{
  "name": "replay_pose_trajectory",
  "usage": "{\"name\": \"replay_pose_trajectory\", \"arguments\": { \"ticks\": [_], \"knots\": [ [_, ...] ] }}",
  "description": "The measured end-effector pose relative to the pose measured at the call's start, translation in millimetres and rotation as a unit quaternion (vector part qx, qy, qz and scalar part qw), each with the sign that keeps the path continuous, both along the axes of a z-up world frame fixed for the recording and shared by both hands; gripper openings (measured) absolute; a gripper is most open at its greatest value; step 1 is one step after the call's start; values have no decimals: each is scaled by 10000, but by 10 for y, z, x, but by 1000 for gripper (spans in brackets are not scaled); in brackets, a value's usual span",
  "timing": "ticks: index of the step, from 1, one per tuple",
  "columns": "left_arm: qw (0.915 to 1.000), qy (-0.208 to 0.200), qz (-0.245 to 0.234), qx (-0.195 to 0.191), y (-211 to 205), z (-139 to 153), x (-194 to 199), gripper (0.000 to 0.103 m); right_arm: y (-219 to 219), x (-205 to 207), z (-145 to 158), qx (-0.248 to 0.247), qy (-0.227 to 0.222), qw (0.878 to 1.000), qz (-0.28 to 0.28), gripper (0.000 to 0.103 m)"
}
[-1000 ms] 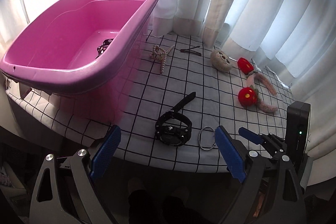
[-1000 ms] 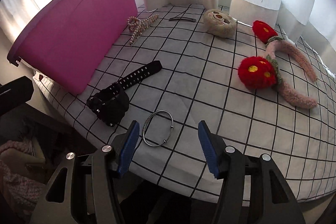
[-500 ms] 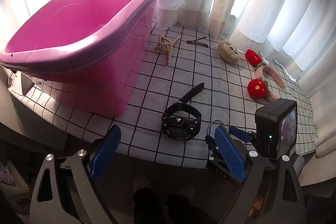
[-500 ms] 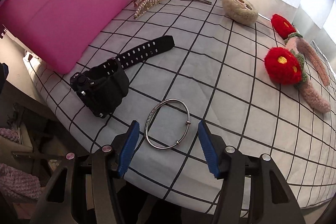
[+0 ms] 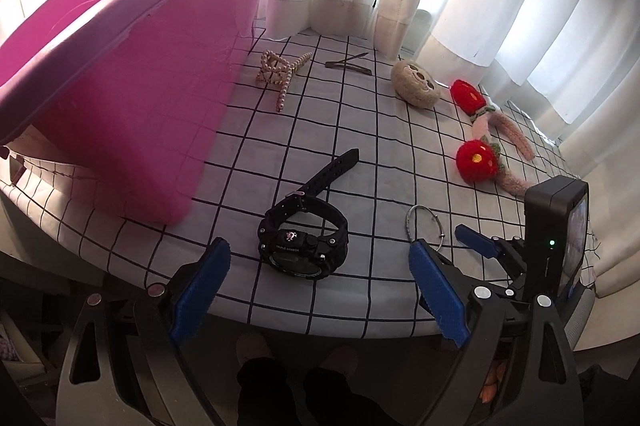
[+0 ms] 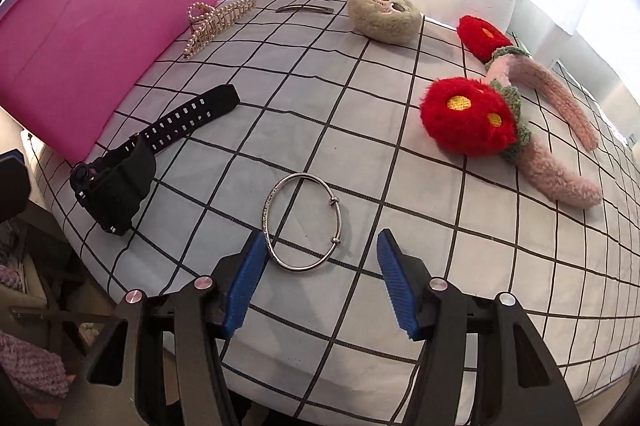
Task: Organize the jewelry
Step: 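Grasp the small metal ring with the right tool while the left tool grasps the black watch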
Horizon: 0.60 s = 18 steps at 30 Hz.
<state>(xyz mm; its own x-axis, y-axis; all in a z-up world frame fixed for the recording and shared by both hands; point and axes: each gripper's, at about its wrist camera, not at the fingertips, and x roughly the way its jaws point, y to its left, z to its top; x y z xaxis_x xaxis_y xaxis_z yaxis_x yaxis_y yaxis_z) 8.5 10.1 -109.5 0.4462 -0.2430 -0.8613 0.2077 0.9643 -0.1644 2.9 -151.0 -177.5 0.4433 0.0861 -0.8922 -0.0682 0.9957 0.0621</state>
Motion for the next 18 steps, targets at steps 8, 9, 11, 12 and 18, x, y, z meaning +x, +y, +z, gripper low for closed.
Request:
{"name": "replay_pose_trajectory", "arguments": {
  "ticks": [8,9,11,12,18],
  "knots": [
    [9996,146,39,258,-81,-302,133,89,64,84,-32,-228,-161,9994,210,57],
    [9993,126,22,343,-98,-329,143,89,50,85,-36,-225,-177,9993,222,56],
    [9990,129,-2,433,-121,-388,177,89,12,82,-44,-212,-208,9993,227,55],
    [9988,153,10,464,-124,-420,197,89,-9,79,-48,-211,-228,9993,220,53],
    [9973,364,117,622,-115,-677,333,89,-57,71,-51,-245,-281,9991,207,48]
  ]
}}
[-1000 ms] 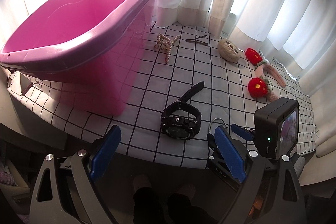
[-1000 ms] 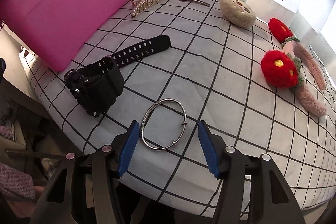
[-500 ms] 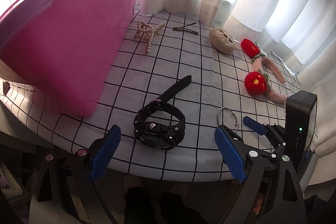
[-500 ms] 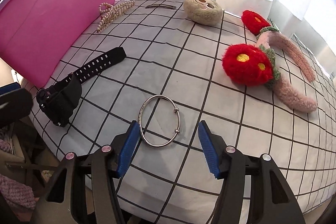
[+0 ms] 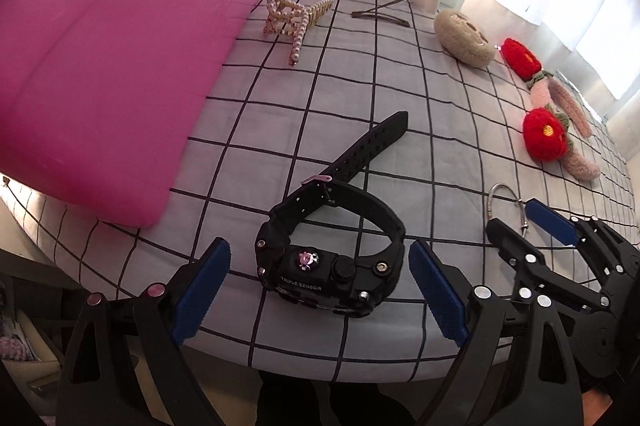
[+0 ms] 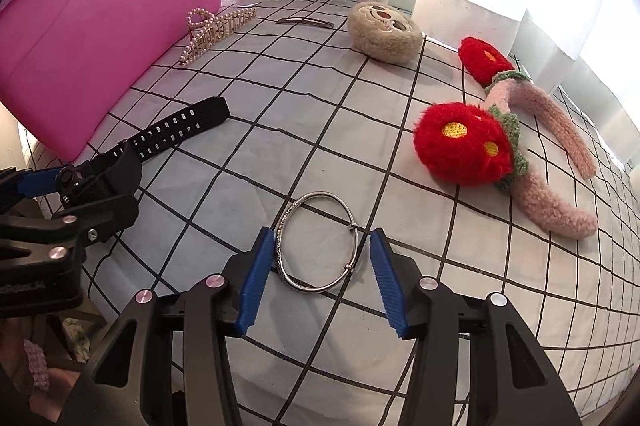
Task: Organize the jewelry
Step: 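Grasp the small metal ring with the right tool while the left tool grasps the black watch, then carry the watch and small ring into the pink tub and open both tools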
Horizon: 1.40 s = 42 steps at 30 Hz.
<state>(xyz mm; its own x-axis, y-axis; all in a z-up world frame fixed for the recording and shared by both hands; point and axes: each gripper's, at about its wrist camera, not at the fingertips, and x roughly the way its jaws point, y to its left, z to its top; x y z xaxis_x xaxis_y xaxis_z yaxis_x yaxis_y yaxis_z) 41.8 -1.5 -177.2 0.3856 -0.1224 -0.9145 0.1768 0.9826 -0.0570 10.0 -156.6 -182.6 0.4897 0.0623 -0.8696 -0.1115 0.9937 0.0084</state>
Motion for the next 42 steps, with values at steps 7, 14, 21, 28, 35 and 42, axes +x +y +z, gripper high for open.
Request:
{"name": "replay_pose_trajectory", "arguments": {
  "ticks": [7,14,21,28,35,42],
  "knots": [
    [9997,-16,-46,236,-26,-159,56,91,5,-12,-8,-24,-35,10000,22,42],
    [9995,-167,-197,188,-36,-105,20,68,17,-3,-13,-9,-18,10000,-2,41],
    [9994,-133,-287,123,-36,-92,-12,67,-15,-15,2,84,-8,9999,-93,41],
    [9991,-224,-360,-4,-63,36,-35,67,-84,-43,121,155,-165,9995,-197,41],
    [9971,-544,-531,-4,-152,297,-66,67,-177,-51,385,172,-406,9986,-292,41],
    [9940,-864,-672,-87,-234,616,-62,67,-292,-49,706,129,-710,9963,-458,41]
  ]
}}
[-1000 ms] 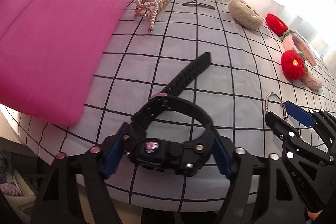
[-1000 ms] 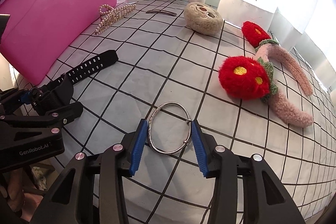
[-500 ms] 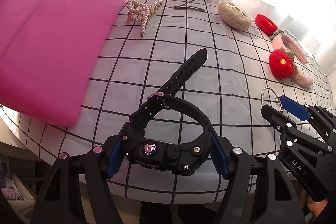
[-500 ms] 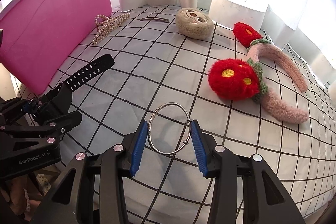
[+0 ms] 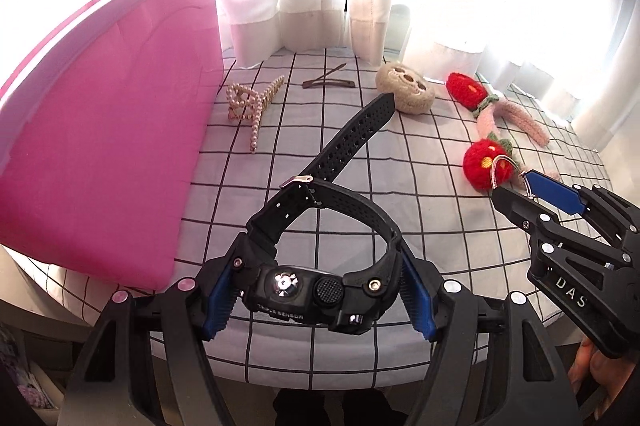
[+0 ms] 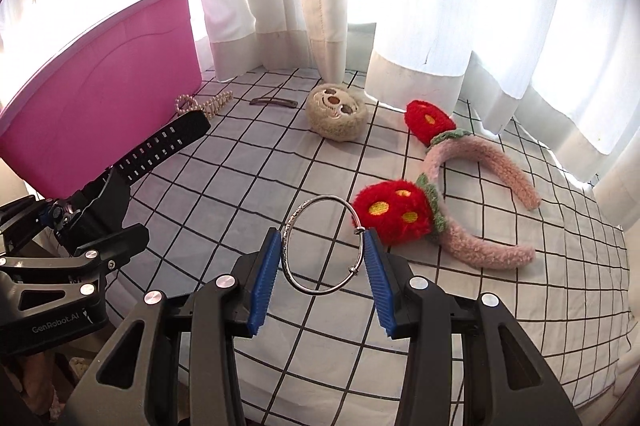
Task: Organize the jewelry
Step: 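Carry the watch and small ring into the pink tub and open both tools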
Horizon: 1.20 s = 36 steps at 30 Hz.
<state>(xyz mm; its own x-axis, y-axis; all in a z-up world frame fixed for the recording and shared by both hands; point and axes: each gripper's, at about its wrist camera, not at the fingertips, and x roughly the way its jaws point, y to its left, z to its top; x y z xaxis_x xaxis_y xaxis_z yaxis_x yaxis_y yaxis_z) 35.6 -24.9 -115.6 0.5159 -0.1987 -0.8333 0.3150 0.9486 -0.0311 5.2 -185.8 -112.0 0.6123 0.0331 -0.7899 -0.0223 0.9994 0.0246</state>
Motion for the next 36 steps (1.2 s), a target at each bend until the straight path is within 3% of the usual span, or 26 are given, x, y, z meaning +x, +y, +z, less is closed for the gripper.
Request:
{"name": "replay_pose_trajectory", "arguments": {
  "ticks": [11,16,26,31,36],
  "knots": [
    [9962,-784,-262,-281,-200,746,-29,67,-104,-9,790,-222,-720,9971,-57,41],
    [9936,-1061,-139,-376,-134,1076,42,67,-8,72,1115,-196,-1068,9940,116,41],
    [9845,-1550,760,-319,652,1668,229,67,749,488,1650,168,-1635,9802,1100,41],
    [9789,-1443,1443,-99,1237,1660,397,68,1387,727,1772,239,-1666,9694,1789,41],
    [9752,-1108,1914,7,1696,1478,595,68,2005,986,1738,258,-1380,9622,2332,41]
  ]
}}
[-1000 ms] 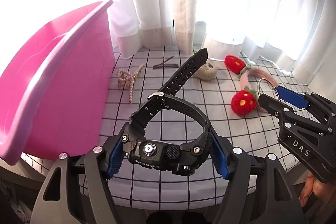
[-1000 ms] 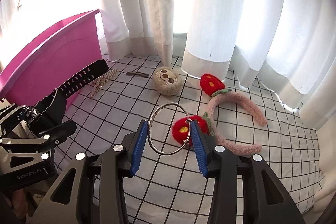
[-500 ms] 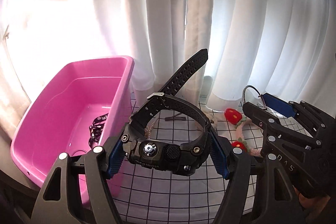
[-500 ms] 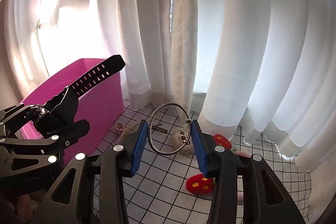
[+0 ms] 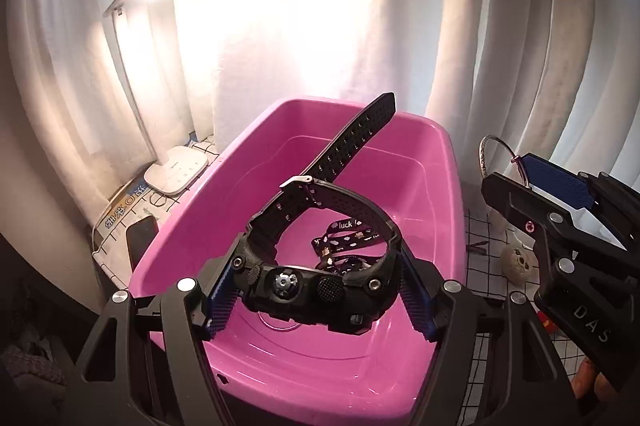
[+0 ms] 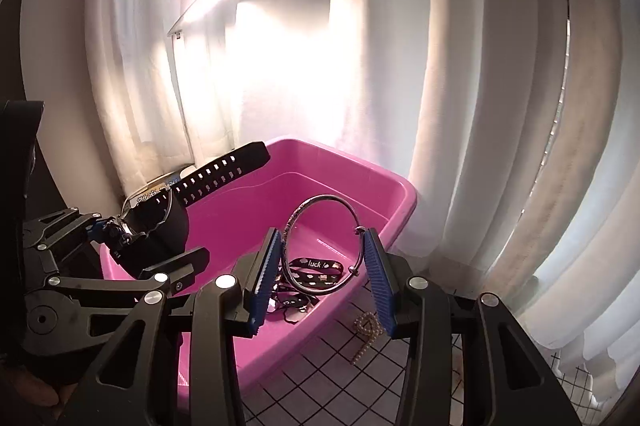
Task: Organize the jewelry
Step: 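Carry the watch and small ring into the pink tub and open both tools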
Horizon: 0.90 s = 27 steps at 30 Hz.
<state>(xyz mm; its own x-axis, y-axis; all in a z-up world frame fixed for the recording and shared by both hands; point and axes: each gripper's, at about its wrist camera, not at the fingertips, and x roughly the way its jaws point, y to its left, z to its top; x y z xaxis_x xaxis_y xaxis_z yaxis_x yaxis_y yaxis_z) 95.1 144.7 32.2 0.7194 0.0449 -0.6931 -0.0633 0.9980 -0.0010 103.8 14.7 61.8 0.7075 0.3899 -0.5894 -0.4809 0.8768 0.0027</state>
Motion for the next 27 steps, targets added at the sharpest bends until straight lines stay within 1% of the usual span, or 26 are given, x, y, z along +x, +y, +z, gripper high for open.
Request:
{"name": "replay_pose_trajectory", "arguments": {
  "ticks": [2,5,11,18,27],
  "knots": [
    [9998,171,104,-49,131,-100,86,68,181,127,-67,-45,197,9997,103,41],
    [9982,544,130,-235,277,-260,237,68,388,314,-183,-172,479,9986,163,41],
    [9949,952,265,-213,449,-494,399,68,532,580,-389,-219,1062,9941,-12,41],
    [9919,1203,344,-210,538,-649,517,68,615,706,-527,-441,1258,9909,-196,41],
    [9900,1353,317,-245,575,-707,542,69,659,783,-629,-632,1442,9866,-427,43]
  ]
}}
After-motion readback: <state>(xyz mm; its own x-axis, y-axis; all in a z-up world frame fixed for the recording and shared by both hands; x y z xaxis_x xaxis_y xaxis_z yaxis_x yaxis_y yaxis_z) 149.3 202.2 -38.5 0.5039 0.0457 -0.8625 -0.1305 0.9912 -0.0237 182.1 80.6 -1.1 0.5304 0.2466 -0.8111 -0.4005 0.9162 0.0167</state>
